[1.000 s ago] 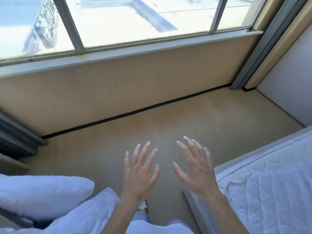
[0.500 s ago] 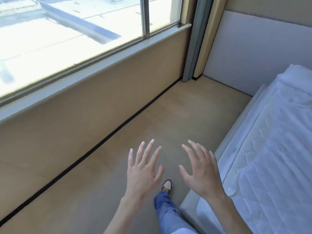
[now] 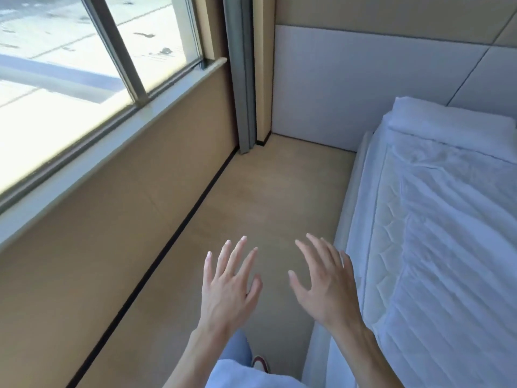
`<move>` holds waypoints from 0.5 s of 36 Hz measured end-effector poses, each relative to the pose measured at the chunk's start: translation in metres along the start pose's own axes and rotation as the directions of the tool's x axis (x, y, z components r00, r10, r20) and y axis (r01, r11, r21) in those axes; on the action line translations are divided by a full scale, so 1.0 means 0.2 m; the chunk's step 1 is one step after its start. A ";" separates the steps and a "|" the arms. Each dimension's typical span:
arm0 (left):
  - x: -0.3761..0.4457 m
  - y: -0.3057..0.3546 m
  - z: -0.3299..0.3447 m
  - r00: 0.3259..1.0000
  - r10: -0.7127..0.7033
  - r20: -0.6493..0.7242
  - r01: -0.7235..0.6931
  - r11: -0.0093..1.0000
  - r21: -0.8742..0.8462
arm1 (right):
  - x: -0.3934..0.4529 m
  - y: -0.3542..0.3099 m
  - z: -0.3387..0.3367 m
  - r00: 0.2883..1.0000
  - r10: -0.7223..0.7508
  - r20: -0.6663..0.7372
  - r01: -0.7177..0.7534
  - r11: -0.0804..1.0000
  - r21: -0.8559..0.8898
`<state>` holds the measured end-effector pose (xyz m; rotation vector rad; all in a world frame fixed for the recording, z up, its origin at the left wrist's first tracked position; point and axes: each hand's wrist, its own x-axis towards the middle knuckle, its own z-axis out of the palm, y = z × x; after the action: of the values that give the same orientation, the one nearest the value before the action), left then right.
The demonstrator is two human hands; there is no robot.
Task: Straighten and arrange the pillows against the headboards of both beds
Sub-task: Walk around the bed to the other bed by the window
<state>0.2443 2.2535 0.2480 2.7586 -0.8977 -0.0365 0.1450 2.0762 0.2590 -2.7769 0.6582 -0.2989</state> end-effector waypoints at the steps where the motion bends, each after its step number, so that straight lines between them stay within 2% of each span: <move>1: 0.09 0.01 0.01 1.000 0.016 0.004 -0.016 1.000 -0.003 | 0.07 0.03 0.00 1.000 0.016 -0.006 -0.016 1.000 -0.004; 18: 1.92 0.31 0.26 0.946 0.322 0.035 -0.320 0.946 -0.056 | 1.53 0.63 0.02 0.951 0.294 -0.090 -0.300 0.952 -0.063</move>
<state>0.5152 1.9706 0.2317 2.5395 -1.3281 -0.0608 0.3633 1.8262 0.2586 -2.6932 1.1150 -0.3269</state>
